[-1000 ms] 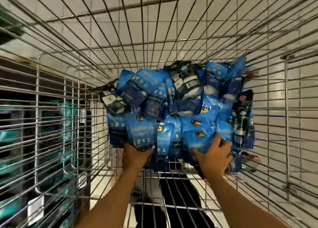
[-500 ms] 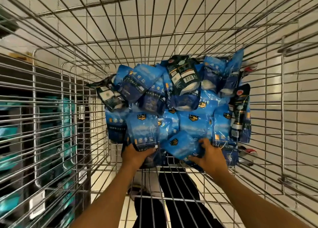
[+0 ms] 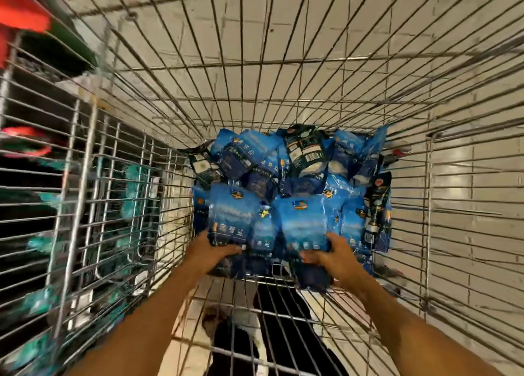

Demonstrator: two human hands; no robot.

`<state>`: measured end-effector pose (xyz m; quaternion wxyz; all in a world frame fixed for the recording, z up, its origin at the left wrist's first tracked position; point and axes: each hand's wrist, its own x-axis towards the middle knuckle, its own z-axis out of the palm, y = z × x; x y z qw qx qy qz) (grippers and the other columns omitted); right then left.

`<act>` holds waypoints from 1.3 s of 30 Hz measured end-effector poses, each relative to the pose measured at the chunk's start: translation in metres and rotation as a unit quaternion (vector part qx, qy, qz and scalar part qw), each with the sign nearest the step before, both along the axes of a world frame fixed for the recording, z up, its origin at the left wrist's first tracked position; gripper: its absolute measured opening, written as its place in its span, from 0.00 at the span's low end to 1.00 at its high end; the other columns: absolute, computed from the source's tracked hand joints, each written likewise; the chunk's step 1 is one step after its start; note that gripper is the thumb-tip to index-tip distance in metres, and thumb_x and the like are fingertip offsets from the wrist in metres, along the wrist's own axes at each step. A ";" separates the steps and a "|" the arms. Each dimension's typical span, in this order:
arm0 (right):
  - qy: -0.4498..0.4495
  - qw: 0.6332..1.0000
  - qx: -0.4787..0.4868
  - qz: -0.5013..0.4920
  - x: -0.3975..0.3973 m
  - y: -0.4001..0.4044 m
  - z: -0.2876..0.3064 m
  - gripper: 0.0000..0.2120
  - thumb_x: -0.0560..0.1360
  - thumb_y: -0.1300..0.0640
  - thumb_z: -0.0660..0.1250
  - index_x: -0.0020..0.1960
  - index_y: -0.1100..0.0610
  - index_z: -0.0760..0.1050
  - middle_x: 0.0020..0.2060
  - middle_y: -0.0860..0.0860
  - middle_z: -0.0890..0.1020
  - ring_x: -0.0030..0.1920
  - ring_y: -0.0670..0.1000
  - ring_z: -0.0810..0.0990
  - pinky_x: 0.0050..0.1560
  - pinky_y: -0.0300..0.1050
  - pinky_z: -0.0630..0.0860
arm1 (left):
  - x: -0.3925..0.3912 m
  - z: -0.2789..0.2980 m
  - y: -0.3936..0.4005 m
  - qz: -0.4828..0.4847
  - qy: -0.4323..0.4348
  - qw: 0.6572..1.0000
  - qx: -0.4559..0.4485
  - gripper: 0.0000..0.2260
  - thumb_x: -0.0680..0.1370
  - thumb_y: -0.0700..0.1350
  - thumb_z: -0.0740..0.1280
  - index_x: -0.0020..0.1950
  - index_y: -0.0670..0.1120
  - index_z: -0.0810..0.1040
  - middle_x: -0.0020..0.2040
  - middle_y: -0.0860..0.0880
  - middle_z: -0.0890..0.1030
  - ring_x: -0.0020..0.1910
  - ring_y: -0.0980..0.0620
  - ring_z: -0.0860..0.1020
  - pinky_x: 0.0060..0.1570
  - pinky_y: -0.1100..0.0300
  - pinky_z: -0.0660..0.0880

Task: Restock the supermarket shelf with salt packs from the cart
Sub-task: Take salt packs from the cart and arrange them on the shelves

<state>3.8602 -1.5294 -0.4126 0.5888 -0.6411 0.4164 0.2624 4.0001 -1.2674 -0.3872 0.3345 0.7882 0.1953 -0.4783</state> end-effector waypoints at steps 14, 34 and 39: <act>-0.199 0.961 0.139 -0.133 0.084 0.043 0.295 0.32 0.56 0.56 0.81 0.60 0.55 0.78 0.44 0.50 0.87 0.37 0.49 0.86 0.31 0.40 0.79 | 0.042 0.304 0.020 0.182 -0.237 0.937 -0.180 0.18 0.68 0.50 0.79 0.55 0.50 0.82 0.50 0.50 0.86 0.51 0.48 0.83 0.57 0.49 0.79; -0.587 0.722 0.299 0.214 0.119 0.348 0.670 0.23 0.59 0.60 0.78 0.55 0.57 0.82 0.51 0.57 0.86 0.49 0.54 0.86 0.45 0.43 0.82 | -0.155 0.702 0.313 0.356 -0.671 0.638 -0.126 0.21 0.60 0.58 0.77 0.50 0.51 0.85 0.48 0.51 0.87 0.45 0.53 0.85 0.43 0.59 0.80; -0.614 0.648 0.343 0.293 0.126 0.441 0.758 0.23 0.57 0.61 0.77 0.53 0.61 0.82 0.49 0.56 0.87 0.46 0.53 0.86 0.47 0.45 0.82 | -0.191 0.769 0.373 0.378 -0.727 0.568 -0.075 0.14 0.68 0.49 0.77 0.52 0.49 0.84 0.48 0.52 0.87 0.46 0.55 0.85 0.42 0.62 0.80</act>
